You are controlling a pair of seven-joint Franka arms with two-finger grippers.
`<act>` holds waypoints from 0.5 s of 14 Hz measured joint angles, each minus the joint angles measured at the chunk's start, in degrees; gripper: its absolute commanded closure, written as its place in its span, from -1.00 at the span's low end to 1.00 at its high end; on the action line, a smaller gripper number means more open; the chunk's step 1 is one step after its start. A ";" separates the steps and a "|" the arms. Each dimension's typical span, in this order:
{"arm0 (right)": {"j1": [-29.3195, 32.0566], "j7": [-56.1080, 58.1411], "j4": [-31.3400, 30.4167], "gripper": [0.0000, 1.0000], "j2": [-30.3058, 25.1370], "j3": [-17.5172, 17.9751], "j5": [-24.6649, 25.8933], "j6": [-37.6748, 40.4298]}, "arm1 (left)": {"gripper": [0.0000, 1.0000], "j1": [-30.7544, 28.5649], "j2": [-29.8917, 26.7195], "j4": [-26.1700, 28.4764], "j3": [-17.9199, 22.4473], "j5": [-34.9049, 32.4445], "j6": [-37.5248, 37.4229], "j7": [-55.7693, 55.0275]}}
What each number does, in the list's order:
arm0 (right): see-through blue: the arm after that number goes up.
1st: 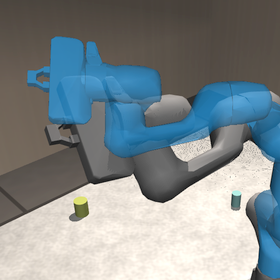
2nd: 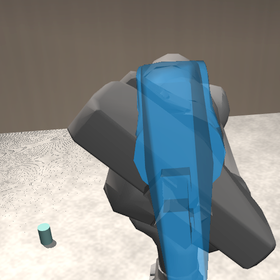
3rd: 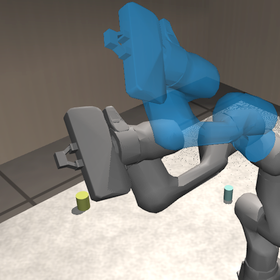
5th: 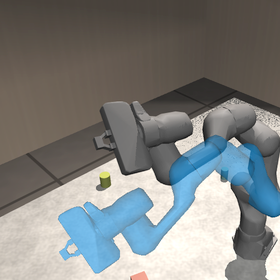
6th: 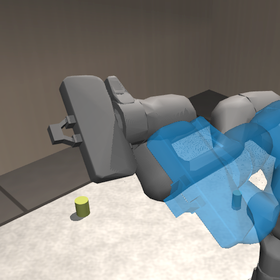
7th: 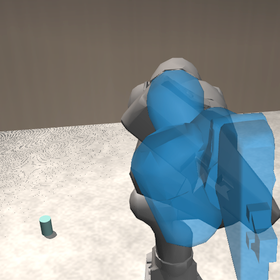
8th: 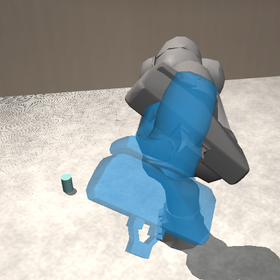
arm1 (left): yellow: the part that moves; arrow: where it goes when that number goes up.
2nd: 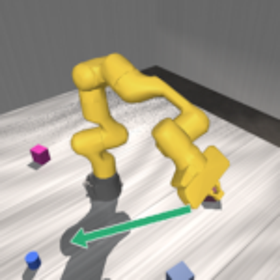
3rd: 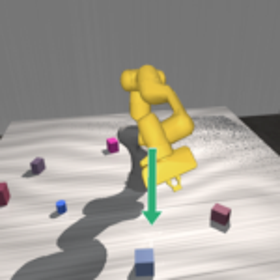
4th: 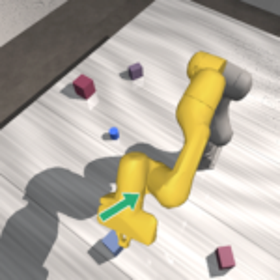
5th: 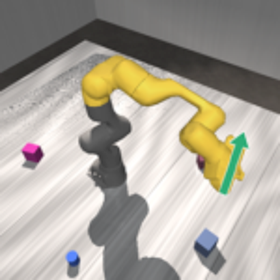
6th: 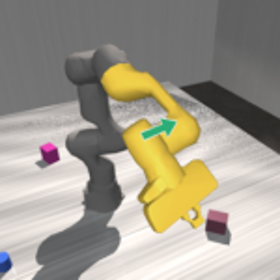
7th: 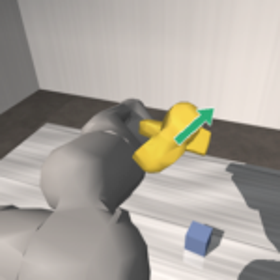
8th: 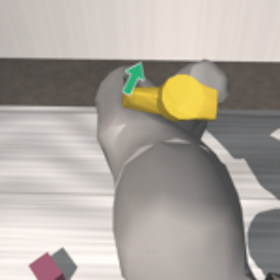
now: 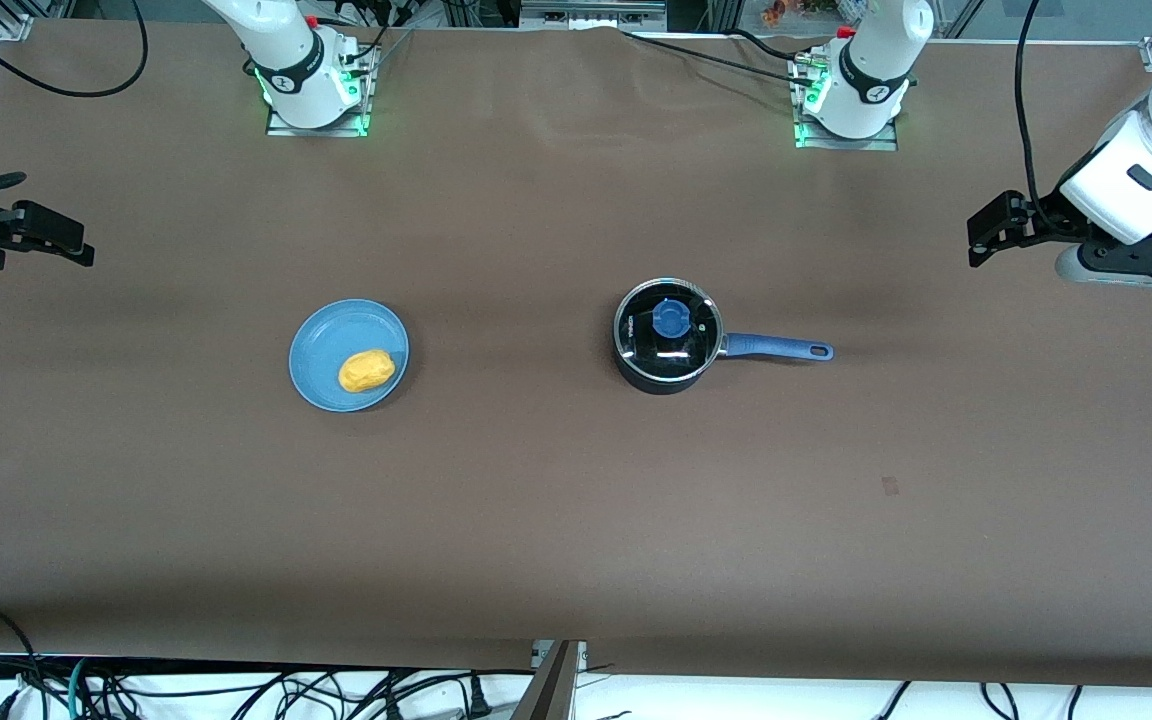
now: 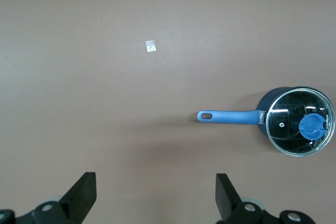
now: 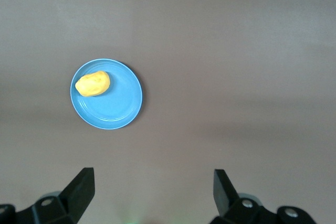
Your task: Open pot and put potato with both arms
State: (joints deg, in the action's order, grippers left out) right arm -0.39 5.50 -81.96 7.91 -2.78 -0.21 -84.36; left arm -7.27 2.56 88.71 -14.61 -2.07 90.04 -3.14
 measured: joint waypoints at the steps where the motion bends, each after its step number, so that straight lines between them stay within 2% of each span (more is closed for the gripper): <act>1: 0.01 0.00 -0.01 -1.00 0.09 -0.01 0.00 0.00 | -1.00 0.06 0.00 -0.02 -0.08 0.00 0.00 0.00; 7: -0.27 0.01 -0.03 -1.00 3.00 0.03 0.11 -0.04 | -1.00 0.13 0.36 -0.02 -0.24 0.00 -0.04 0.00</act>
State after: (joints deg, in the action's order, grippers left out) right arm -0.66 5.51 -82.00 10.92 -2.75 -0.10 -84.41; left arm -7.14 2.91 88.70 -14.86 -2.07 90.00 -3.14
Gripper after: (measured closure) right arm 0.000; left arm 0.000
